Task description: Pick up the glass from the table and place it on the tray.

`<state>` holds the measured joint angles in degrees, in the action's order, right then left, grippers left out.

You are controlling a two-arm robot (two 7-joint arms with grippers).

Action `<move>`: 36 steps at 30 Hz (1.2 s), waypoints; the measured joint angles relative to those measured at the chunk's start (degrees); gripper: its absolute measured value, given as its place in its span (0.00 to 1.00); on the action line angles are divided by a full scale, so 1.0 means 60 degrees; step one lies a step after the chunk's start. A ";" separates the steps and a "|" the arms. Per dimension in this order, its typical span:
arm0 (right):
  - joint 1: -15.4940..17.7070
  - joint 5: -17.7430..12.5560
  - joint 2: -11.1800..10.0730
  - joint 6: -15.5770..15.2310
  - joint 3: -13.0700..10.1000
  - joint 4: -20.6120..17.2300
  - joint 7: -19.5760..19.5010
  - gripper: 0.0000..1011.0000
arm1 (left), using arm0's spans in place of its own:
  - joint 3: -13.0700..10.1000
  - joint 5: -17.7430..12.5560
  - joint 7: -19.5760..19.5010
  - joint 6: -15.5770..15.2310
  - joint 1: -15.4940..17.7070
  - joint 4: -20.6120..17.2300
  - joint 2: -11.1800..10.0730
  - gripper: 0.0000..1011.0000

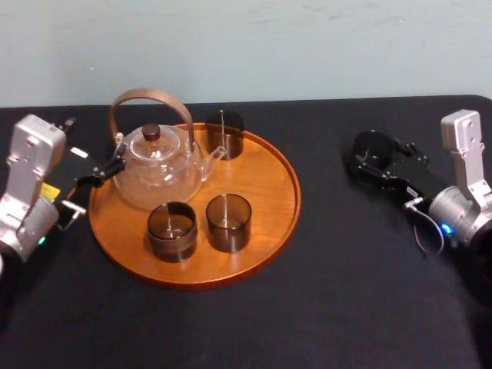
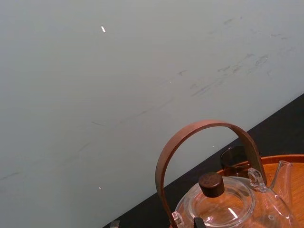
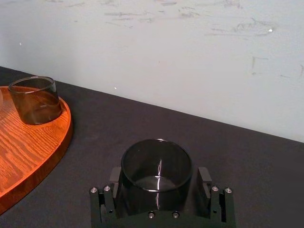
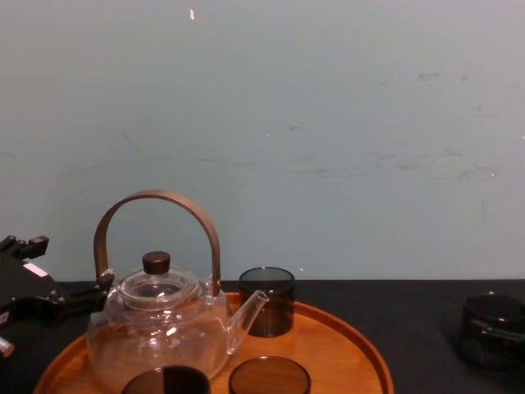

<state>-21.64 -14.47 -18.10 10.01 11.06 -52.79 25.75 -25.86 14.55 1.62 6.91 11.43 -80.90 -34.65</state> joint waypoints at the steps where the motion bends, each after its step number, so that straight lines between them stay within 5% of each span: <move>1: -0.0039 -0.0004 0.0012 0.0006 0.0011 0.0057 0.0018 0.99 | 0.0000 0.0000 0.0001 0.0000 0.0000 0.0000 0.0000 1.00; 17: -0.0876 -0.0050 0.0279 0.0135 0.0216 0.1346 0.0311 0.99 | 0.0000 0.0000 0.0000 0.0000 -0.0001 0.0000 0.0000 1.00; 36: -0.0958 0.0001 0.0307 0.0119 0.0243 0.1450 0.0297 0.99 | 0.0000 0.0000 0.0000 0.0000 0.0000 0.0000 0.0000 1.00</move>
<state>-27.39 -14.46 -16.26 10.72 12.52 -44.10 27.53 -25.86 14.55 1.62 6.91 11.43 -80.90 -34.65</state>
